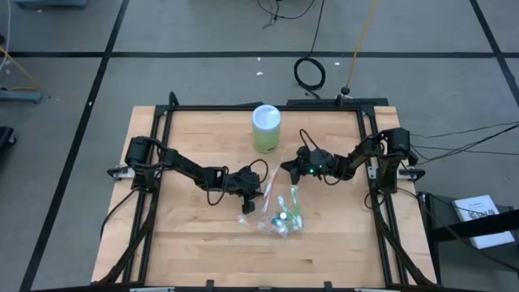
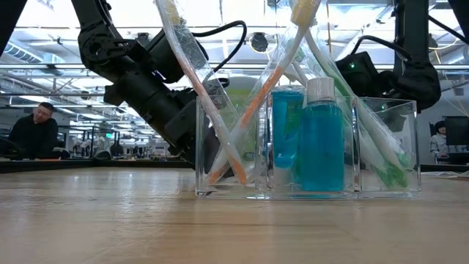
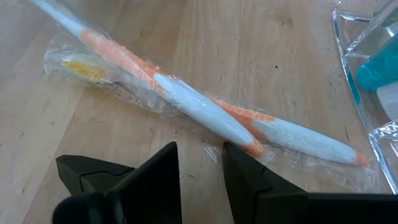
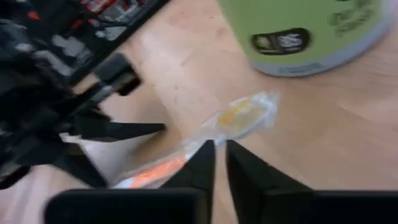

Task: Pick & Place toothbrushing station
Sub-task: Put the orange toothbrush into the left section of the transparent organizer

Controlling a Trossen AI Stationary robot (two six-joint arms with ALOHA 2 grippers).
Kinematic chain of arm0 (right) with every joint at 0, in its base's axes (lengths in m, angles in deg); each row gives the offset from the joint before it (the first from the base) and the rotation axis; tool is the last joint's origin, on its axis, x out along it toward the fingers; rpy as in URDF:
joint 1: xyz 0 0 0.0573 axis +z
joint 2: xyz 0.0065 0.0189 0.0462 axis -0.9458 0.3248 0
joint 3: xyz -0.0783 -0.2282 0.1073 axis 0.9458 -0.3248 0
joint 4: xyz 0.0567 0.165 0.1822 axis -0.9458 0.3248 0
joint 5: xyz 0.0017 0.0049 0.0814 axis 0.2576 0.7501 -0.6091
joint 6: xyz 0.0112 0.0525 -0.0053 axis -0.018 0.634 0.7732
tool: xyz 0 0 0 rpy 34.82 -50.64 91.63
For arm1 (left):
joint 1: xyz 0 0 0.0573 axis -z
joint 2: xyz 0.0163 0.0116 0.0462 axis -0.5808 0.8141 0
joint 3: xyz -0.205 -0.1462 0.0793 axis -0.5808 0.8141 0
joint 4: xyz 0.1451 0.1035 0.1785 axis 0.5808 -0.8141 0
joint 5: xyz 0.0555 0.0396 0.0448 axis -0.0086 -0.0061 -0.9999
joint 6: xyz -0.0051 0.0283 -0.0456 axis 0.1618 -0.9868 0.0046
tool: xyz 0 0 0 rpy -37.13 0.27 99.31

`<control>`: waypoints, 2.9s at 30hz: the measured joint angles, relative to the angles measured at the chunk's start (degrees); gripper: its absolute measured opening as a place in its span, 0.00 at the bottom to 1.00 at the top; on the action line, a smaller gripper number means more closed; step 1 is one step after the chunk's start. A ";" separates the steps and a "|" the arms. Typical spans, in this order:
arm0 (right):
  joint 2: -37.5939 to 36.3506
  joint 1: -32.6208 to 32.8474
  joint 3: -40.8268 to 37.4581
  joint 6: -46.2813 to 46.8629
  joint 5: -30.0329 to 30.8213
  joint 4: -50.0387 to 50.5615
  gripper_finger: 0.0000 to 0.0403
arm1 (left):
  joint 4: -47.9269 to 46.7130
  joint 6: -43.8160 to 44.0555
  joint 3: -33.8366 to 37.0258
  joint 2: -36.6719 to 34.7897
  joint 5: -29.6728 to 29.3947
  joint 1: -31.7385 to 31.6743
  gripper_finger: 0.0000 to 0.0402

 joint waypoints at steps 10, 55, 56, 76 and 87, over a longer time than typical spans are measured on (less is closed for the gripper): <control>-0.05 -0.07 2.00 1.81 -6.78 1.51 0.26 | -0.02 -1.81 0.00 0.00 0.07 0.00 0.05; -2.01 -4.08 11.10 8.77 -0.71 26.05 0.67 | -0.04 -6.16 0.02 0.00 -0.81 0.00 0.05; -2.03 -4.06 11.10 8.30 -0.17 26.93 0.65 | -0.03 -6.19 0.02 0.00 -0.81 0.00 0.05; -1.80 -4.03 10.94 -0.57 -1.27 23.14 0.02 | 0.02 -6.23 0.02 0.00 -1.52 0.00 0.05; -1.81 -4.03 10.93 -3.98 -5.64 13.79 0.00 | 2.01 -5.78 0.02 0.00 -1.66 0.64 0.05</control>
